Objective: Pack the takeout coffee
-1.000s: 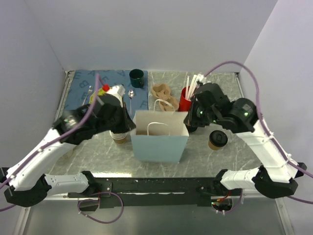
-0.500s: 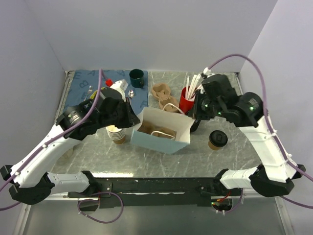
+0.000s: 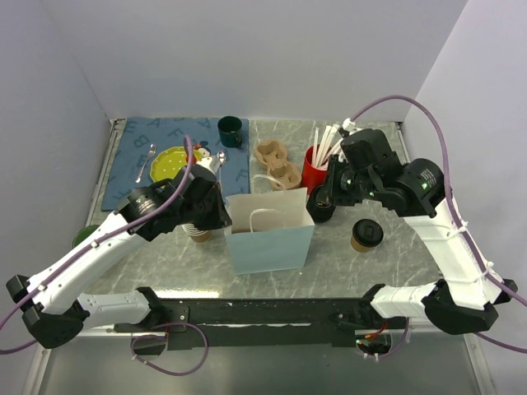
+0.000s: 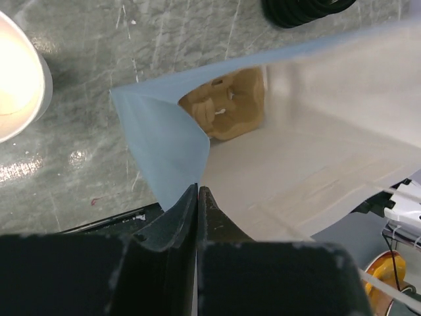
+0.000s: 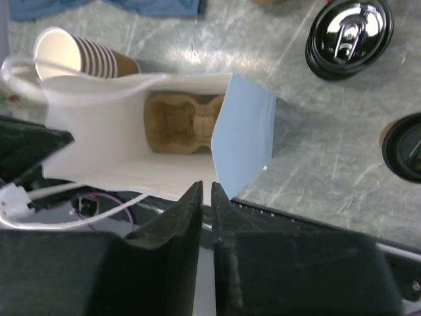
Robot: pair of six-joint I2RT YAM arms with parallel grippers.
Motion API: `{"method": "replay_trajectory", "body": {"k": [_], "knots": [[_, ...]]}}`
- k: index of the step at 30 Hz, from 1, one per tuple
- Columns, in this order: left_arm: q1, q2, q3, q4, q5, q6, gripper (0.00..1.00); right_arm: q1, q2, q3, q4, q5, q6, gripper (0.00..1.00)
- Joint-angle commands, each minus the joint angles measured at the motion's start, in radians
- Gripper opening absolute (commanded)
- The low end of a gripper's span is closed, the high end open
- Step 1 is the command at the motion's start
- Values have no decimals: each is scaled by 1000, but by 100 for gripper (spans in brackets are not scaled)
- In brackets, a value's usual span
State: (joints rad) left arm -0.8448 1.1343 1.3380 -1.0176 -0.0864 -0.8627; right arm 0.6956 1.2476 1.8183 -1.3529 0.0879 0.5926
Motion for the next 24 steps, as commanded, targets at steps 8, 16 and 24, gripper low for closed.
{"method": "replay_trajectory", "body": {"k": [8, 16, 24], "knots": [[4, -68, 10, 36, -6, -35, 35, 28, -71, -185, 12, -11, -14, 44], [24, 15, 102, -56, -113, 39, 53, 33, -16, -119, -6, -4, -37, 44], [67, 36, 92, -15, -119, 88, 44, 35, -31, -143, 0, -8, -39, 43]]}}
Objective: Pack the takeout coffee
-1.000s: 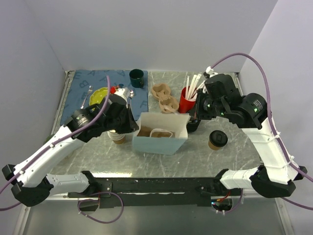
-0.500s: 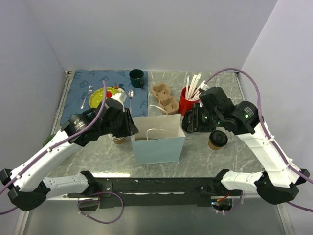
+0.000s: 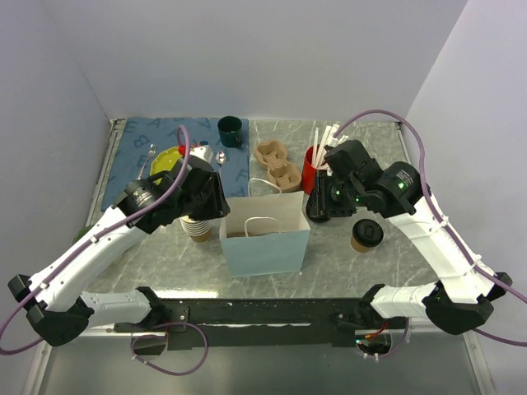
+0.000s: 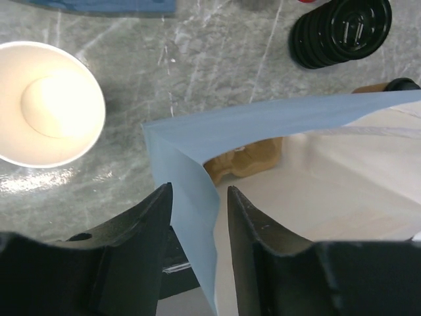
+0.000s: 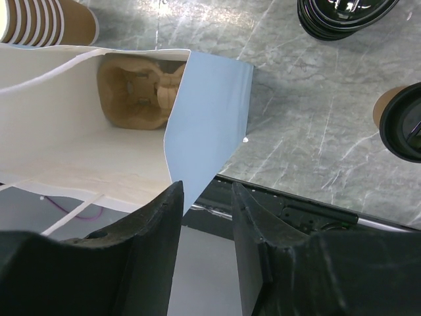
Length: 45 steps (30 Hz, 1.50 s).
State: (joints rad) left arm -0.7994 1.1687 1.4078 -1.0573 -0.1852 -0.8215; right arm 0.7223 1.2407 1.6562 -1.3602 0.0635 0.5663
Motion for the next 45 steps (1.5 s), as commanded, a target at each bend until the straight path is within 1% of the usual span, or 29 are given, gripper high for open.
{"method": "replay_trajectory", "body": {"k": [1, 4, 5, 7, 8, 11, 12, 13, 15, 16, 20, 25, 29, 32, 37, 40, 41, 45], "knots": [[25, 5, 22, 25, -19, 53, 43, 6, -26, 20, 6, 21, -14, 43], [29, 5, 22, 43, -11, 83, 31, 6, -26, 28, 0, 30, -17, 42], [29, 5, 23, 49, -10, 94, 20, 6, -26, 27, 0, 32, -17, 42], [29, -7, 31, 69, 9, 125, 9, 6, -32, 20, -2, 36, -25, 42], [29, -14, 30, 78, 24, 134, 1, 6, -35, 17, -5, 48, -23, 42], [29, -61, -22, 138, 104, 168, 1, -4, -46, -4, -37, 94, -17, 41], [29, -78, -42, 185, 125, 176, 1, -14, -49, -9, -52, 157, -2, 41], [31, -113, -62, 203, 166, 180, 1, -38, -52, -10, -75, 183, 1, 41], [29, -148, -111, 246, 176, 185, 1, -73, -58, -1, -88, 254, -3, 42], [29, -188, -127, 266, 176, 183, 1, -113, -60, 4, -83, 269, -5, 42], [29, -280, -217, 378, 226, 205, 1, -211, -95, -28, -34, 254, -52, 43], [28, -368, -270, 476, 259, 245, 1, -238, -106, -76, -50, 227, -71, 45], [26, -448, -370, 586, 299, 225, 1, -247, -167, -189, -5, 179, -62, 45], [26, -481, -417, 592, 316, 217, 1, -248, -175, -228, -4, 160, -45, 45], [25, -495, -431, 560, 339, 278, 1, -250, -178, -266, 3, 150, -10, 47], [23, -491, -417, 543, 334, 324, 1, -256, -176, -289, 16, 145, 9, 50], [23, -489, -412, 542, 336, 346, 1, -258, -173, -299, 16, 147, 15, 53], [19, -462, -397, 533, 345, 409, 1, -262, -162, -334, 41, 153, 21, 59]]}}
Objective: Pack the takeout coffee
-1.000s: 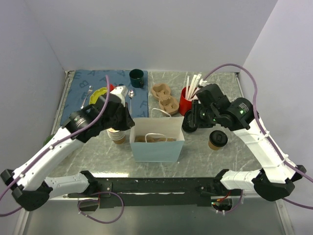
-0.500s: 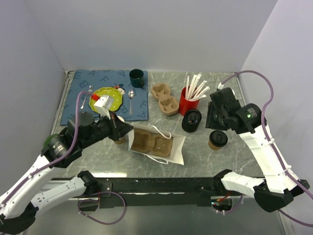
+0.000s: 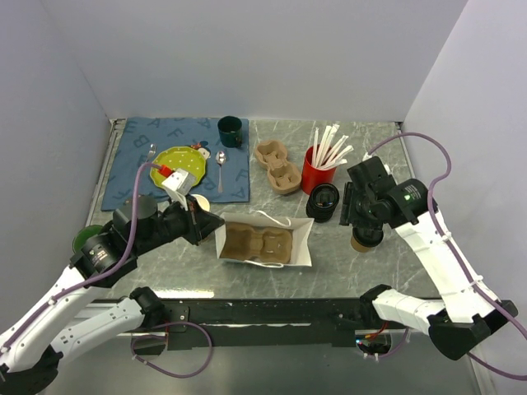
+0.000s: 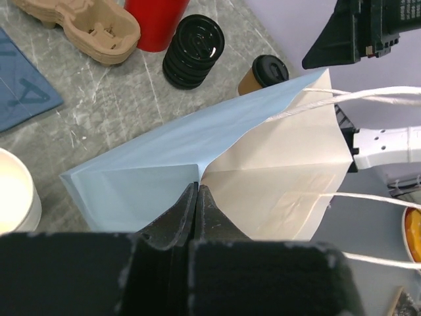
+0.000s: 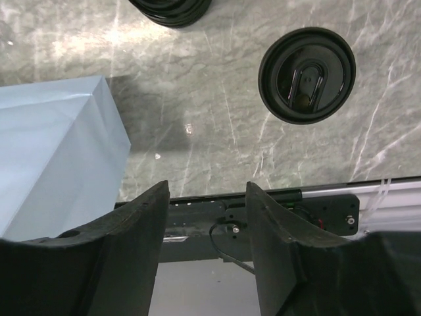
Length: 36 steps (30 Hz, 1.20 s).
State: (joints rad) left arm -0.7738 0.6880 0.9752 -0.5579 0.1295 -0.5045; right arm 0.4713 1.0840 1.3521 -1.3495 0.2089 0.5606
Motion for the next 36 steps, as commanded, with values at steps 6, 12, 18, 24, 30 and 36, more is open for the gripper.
{"method": "replay_trajectory", "body": {"k": [6, 12, 18, 24, 30, 36], "knots": [[-19, 50, 23, 42, -7, 152, 1, -28, 8, -51, 62, -2, 39, 65], [-24, 29, -41, 110, -56, 175, 1, -43, 24, -62, 84, -5, 33, 67], [-45, -44, -112, 190, -109, 218, 1, -65, 28, -99, 130, -25, 39, 67], [-47, 2, -113, 253, -126, 254, 1, -74, 56, -107, 181, -135, 4, 66], [-48, 25, -99, 253, -125, 235, 1, -76, 76, -74, 152, -91, 21, 65], [-48, 33, -53, 158, -126, 215, 1, -164, 145, -13, 87, -23, 41, 64]]}}
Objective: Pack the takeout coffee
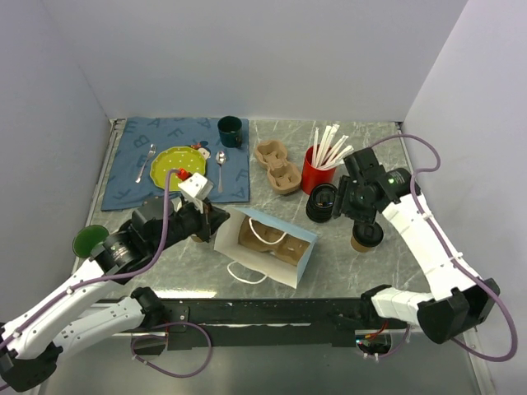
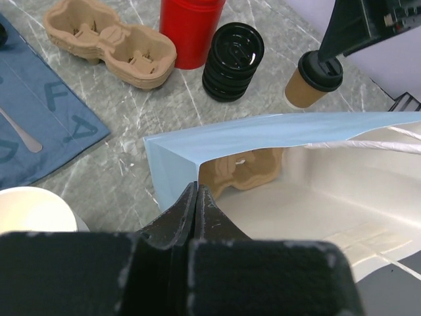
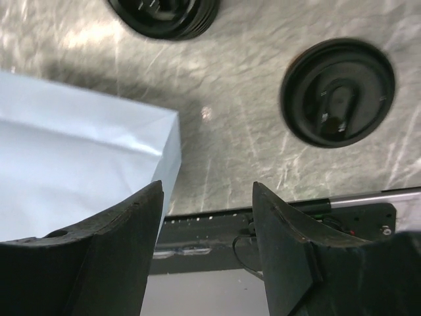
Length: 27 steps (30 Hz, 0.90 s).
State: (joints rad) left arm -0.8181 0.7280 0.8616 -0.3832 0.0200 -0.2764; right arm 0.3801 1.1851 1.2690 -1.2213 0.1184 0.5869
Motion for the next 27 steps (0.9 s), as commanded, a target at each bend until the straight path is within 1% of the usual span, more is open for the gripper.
{"method": "replay_trajectory", "body": {"k": [1, 2, 3, 7, 9, 10, 13, 14, 17, 18, 21, 23, 27], "knots": [[-4, -9, 63, -23, -17, -18, 1, -99, 54, 82, -44, 69, 2, 64], [-4, -9, 68, -32, -17, -32, 1, -122, 60, 81, -43, 66, -8, 64], [-4, -9, 77, -46, -17, -40, 1, -188, 73, 78, -41, 53, -18, 64], [-4, -6, 105, -89, -12, -67, 1, -320, 105, 66, -32, 3, -79, 70], [-4, -4, 117, -106, 0, -82, 1, -346, 111, 52, -23, 6, -93, 73], [-4, -4, 128, -124, 3, -93, 1, -368, 117, 35, -11, 3, -107, 76], [-4, -2, 143, -143, 21, -127, 1, -376, 140, 7, -3, 9, -127, 78], [-4, 1, 145, -155, 29, -133, 1, -412, 143, 0, 11, 13, -131, 78], [-4, 2, 154, -175, 32, -153, 1, -440, 143, -39, 43, -6, -160, 81], [-4, -1, 151, -175, 29, -155, 1, -443, 143, -49, 52, -17, -179, 87], [-4, -9, 145, -166, 21, -153, 1, -471, 151, -101, 98, -62, -203, 94], [-4, -4, 146, -163, 21, -156, 1, -481, 156, -132, 118, -91, -220, 96], [-4, 7, 152, -172, 20, -158, 1, -483, 137, -163, 177, -111, -266, 95]]}}
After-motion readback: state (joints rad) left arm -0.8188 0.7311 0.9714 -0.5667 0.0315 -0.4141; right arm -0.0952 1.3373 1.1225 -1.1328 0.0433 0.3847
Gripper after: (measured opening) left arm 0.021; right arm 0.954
